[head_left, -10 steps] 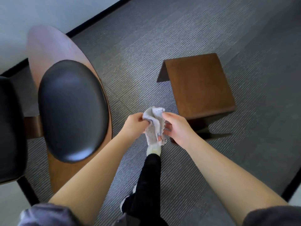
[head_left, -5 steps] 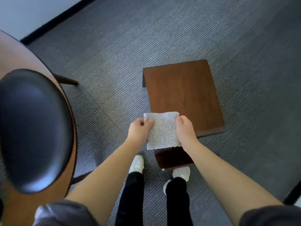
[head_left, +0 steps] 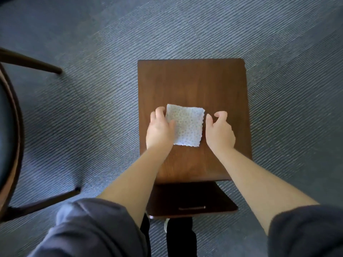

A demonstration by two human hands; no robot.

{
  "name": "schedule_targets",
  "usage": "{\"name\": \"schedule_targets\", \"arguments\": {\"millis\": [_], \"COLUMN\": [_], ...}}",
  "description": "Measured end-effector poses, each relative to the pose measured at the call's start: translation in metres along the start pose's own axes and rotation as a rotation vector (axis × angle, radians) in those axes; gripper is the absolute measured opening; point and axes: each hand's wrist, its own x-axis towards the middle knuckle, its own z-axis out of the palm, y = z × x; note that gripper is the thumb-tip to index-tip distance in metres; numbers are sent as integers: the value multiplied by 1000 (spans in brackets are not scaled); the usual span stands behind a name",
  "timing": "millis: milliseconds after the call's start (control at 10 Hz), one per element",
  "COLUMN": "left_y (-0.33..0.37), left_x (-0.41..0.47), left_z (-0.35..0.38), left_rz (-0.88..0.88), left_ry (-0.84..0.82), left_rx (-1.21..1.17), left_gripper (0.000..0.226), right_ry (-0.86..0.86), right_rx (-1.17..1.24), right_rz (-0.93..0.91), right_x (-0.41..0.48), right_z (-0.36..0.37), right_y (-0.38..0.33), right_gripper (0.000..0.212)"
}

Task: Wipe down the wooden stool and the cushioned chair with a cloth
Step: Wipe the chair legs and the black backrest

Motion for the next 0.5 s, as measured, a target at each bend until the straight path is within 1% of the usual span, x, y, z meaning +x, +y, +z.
{"name": "schedule_targets", "arguments": {"millis": [100,200,300,400,500], "left_y": [-12,-28,-41,-45,-38], "left_x": [-1,7,23,28,25], "left_z": [3,8,10,13,11], "left_rz": [315,583,692,668,606], "left_ry": [96,-42,-110,-159,-165], "left_rx": [590,880,1016,1061,1077], "left_gripper": [71,72,71,71,74], "right_ry": [110,-21,-98,-115,-120], "right_rx": [-193,-419,-603,-702,-801], "right_rz": [-324,-641,-744,-765,-751], "right_x": [-3,-4,5,14,16], "right_z": [-8,4,24,29,17], "right_y": [15,16,14,18,11], "right_gripper": [49,67,73,78,81]}}
